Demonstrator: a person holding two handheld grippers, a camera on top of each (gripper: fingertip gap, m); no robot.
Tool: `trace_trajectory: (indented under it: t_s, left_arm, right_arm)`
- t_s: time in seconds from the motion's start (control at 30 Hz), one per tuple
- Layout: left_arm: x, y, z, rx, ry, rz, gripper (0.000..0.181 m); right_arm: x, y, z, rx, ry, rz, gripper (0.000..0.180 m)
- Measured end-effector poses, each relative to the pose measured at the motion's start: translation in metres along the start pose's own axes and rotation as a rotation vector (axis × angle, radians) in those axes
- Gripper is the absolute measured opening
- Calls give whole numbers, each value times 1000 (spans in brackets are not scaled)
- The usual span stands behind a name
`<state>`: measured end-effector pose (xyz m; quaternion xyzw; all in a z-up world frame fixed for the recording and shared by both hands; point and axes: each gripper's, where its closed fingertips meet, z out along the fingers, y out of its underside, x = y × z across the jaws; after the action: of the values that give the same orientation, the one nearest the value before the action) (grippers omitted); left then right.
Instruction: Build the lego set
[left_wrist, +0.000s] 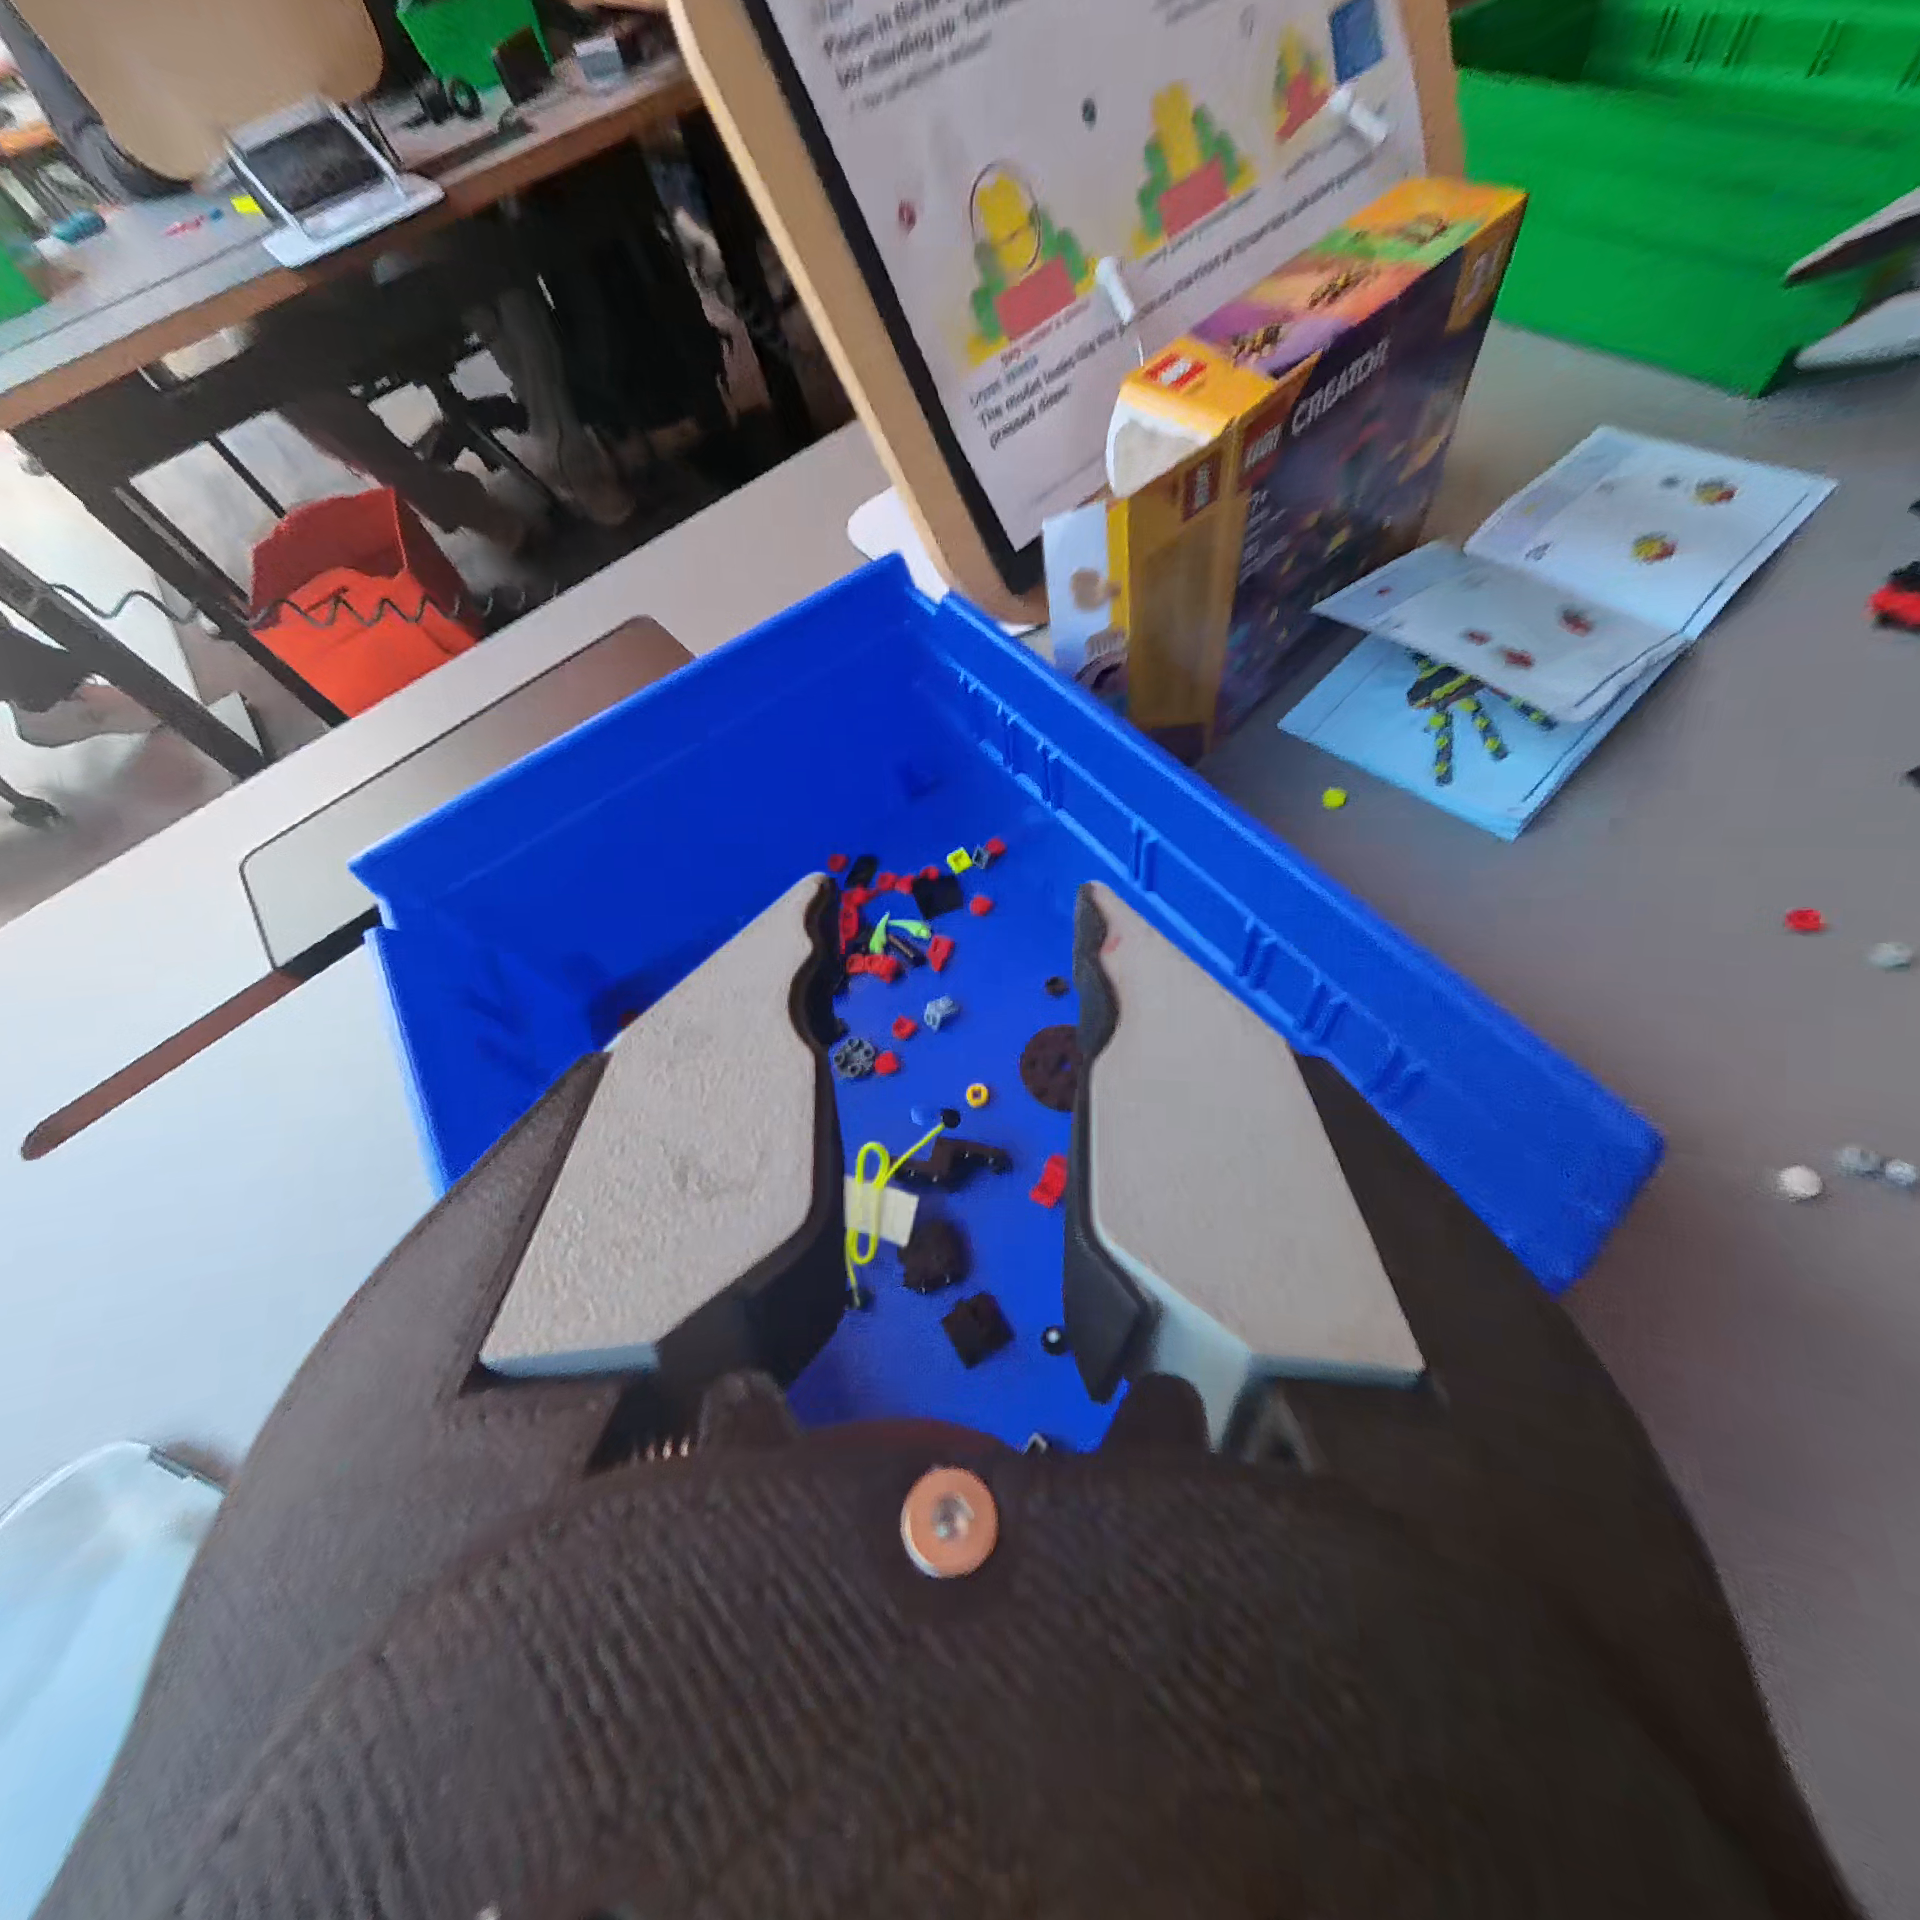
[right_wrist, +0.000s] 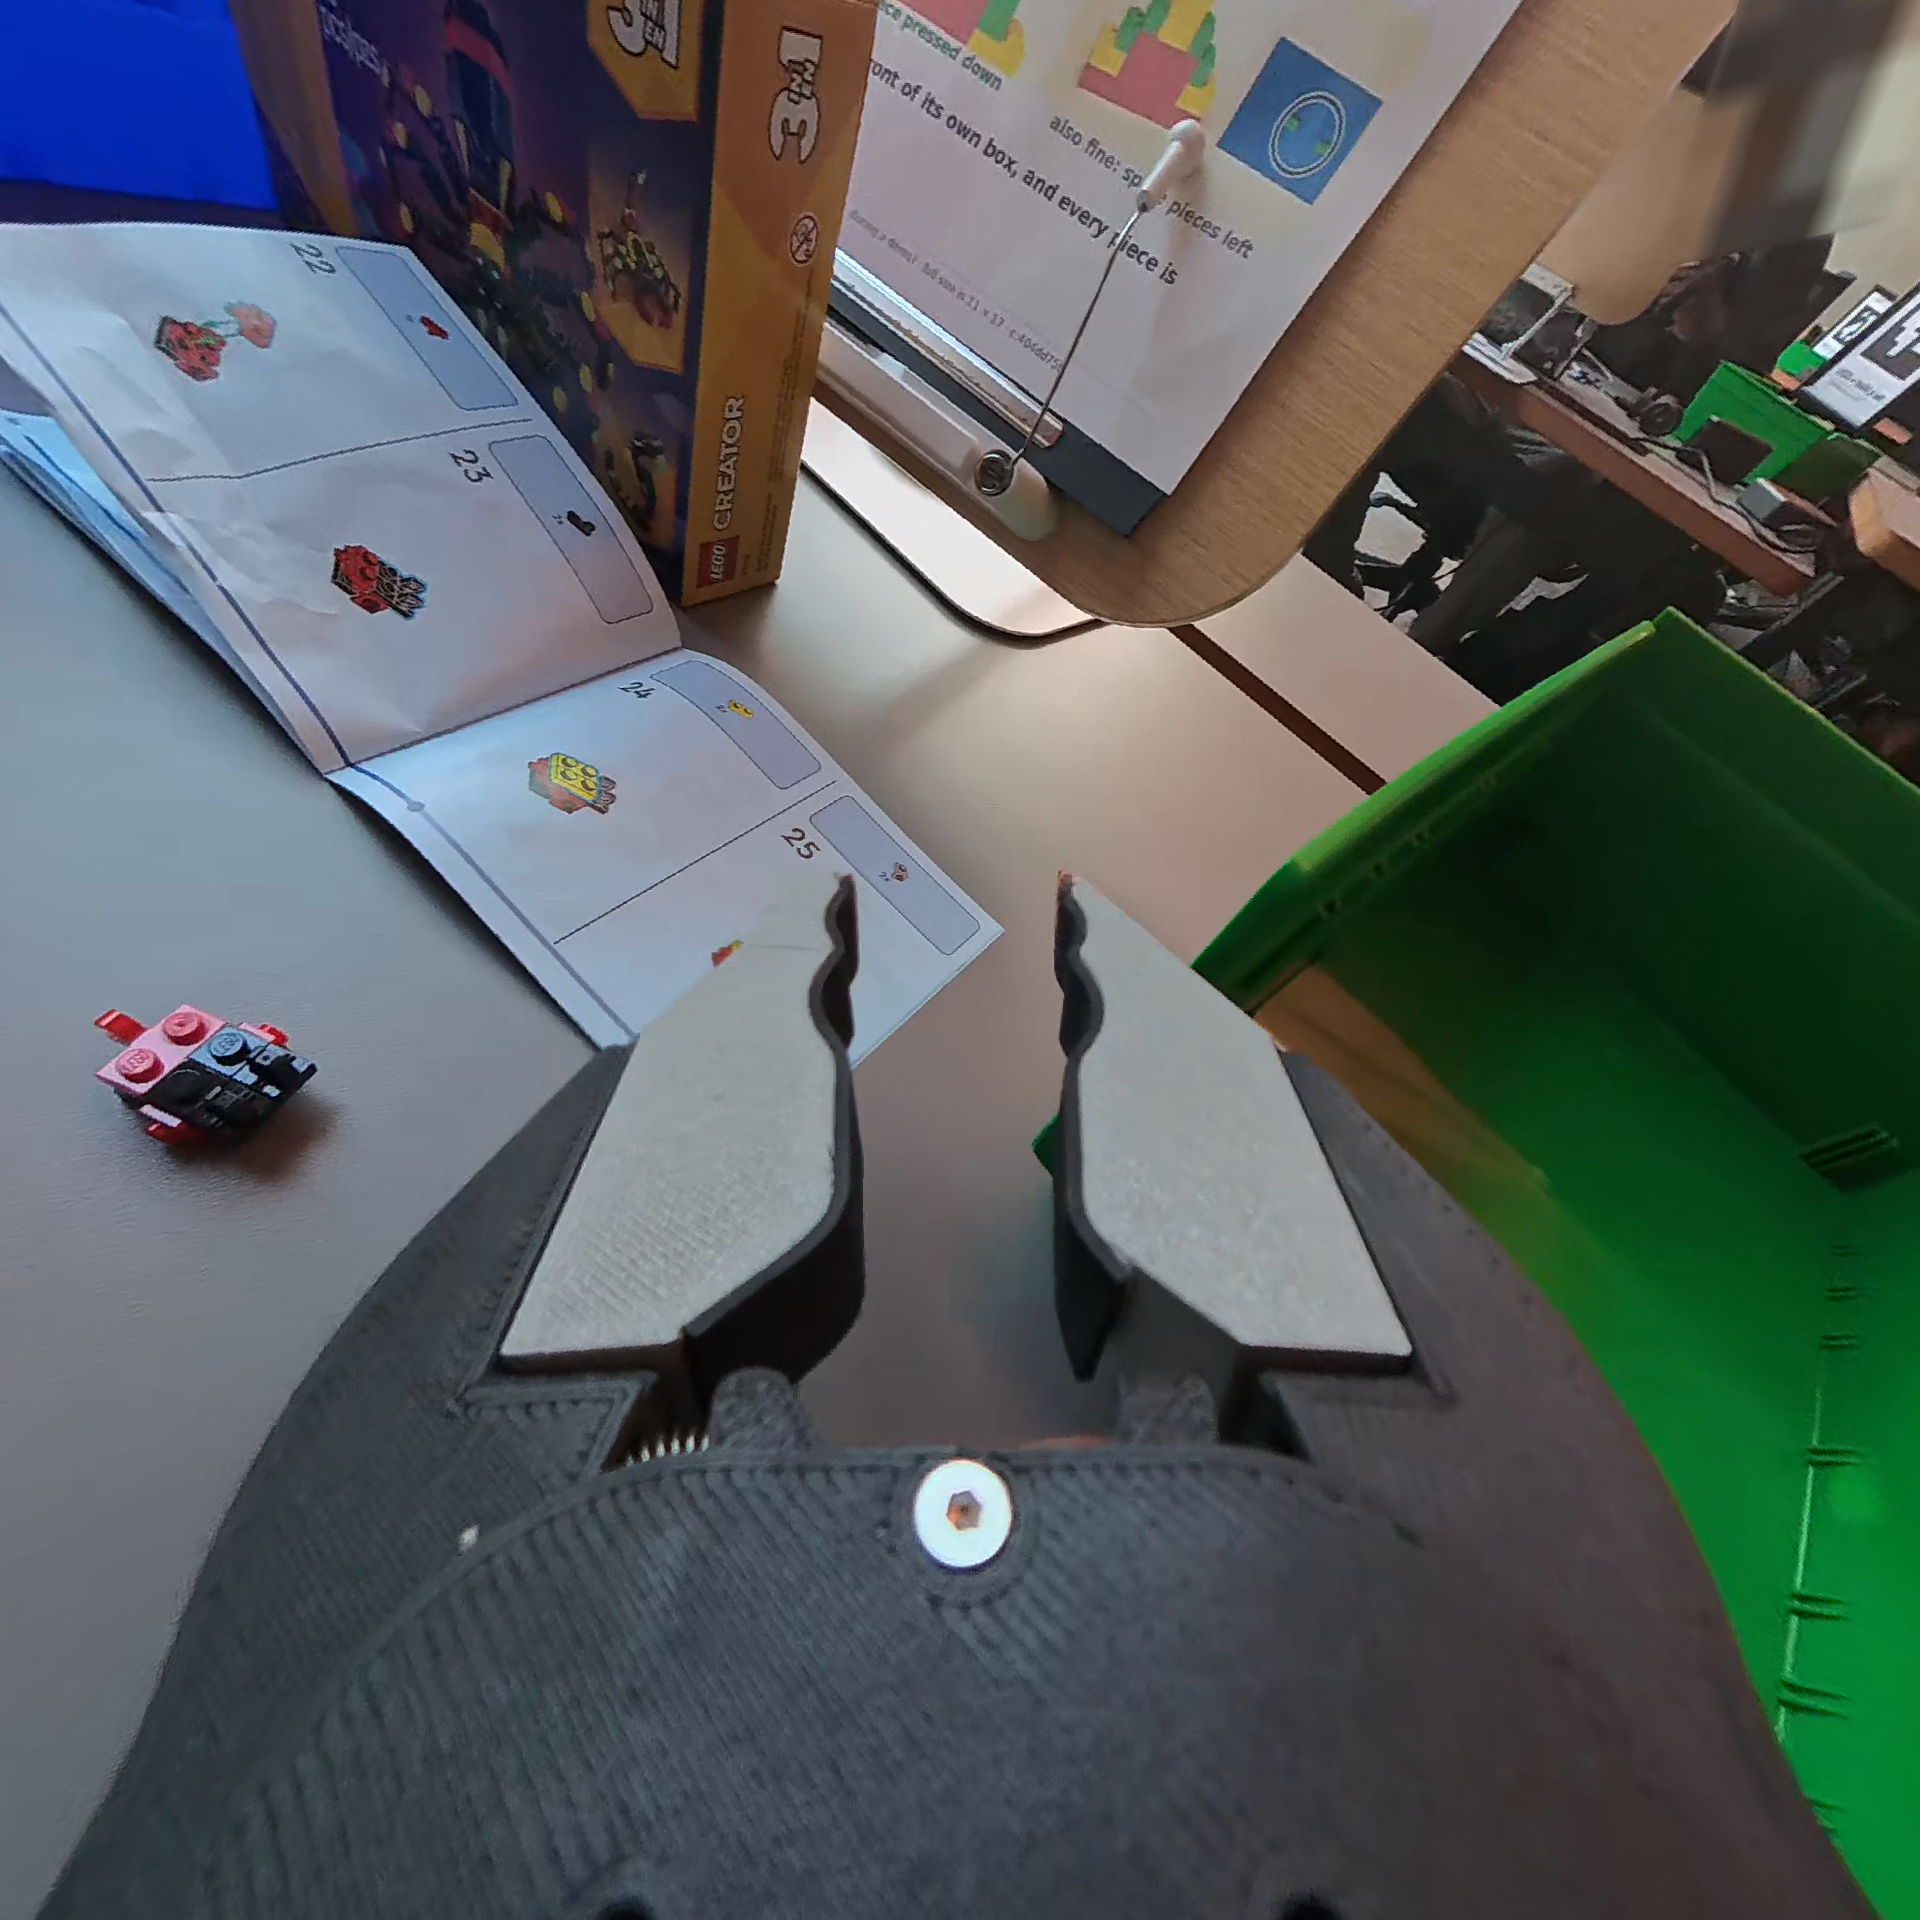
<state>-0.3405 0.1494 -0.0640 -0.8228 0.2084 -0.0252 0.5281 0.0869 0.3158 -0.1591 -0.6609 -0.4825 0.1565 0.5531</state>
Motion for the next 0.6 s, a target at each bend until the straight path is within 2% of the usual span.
trace_trajectory:
  t_s: [0.13,0.33,0.6]
  left_arm:
    - [-14,17,11,-84,3,55,41]
    - [-26,20,3,4,-54,9,36]
    - [-32,6,-5,104,-98,-38,31]
  right_arm:
    - [3,2,1,-13,23,-10,27]
    - [4,1,0,-3,12,18,21]
    - [0,2,3,-15,-19,7,26]
